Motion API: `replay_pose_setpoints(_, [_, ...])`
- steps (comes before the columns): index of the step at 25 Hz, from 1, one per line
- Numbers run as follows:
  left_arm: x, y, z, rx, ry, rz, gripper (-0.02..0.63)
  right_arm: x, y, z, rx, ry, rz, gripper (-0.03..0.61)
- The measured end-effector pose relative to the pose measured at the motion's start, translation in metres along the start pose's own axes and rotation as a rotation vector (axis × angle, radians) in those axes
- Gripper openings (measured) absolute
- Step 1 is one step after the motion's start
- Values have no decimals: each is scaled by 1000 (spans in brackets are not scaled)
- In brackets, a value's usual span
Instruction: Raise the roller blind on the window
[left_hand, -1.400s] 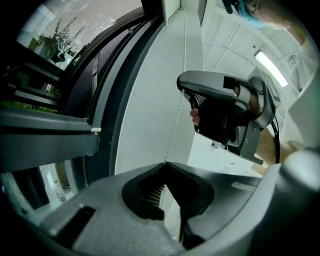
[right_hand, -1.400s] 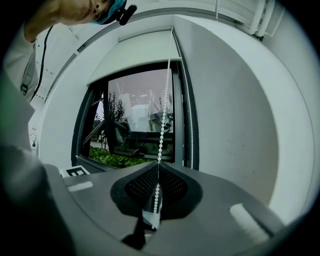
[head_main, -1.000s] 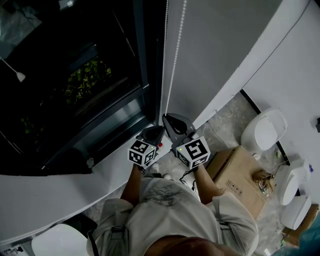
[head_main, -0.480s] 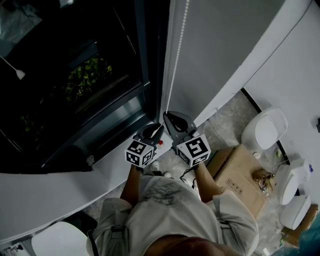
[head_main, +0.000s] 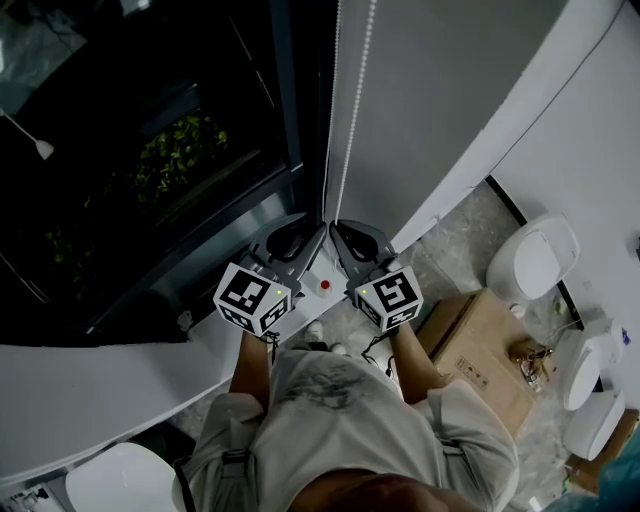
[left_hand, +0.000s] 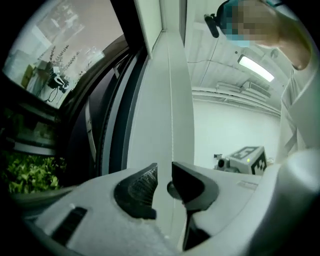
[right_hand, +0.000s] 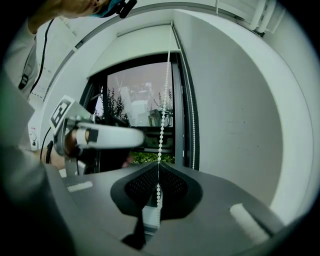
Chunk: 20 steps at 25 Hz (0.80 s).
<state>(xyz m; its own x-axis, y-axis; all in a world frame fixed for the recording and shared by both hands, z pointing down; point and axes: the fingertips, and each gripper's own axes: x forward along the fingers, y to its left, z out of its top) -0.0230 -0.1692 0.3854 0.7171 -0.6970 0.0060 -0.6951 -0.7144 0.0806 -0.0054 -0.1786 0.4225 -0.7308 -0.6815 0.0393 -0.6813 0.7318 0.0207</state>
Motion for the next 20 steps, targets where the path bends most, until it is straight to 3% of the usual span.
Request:
replay_pose_setpoints(9, [19,-12,117,154,-147,-67,109,3,7,-1,-12,12,4,11])
replay_pose_setpoints(15, [35,-18,142,183,-162,-93,107,4,8,0,-17,12,-1,11])
replay_pose_setpoints(18, [37,-20,148,204,-181,-84,23,5,8,0,-20,13,-5,11])
replay_pose_setpoints(20, [37,-20,148,208,-190,-69,14,5,7,-1,-19,12,-8,11])
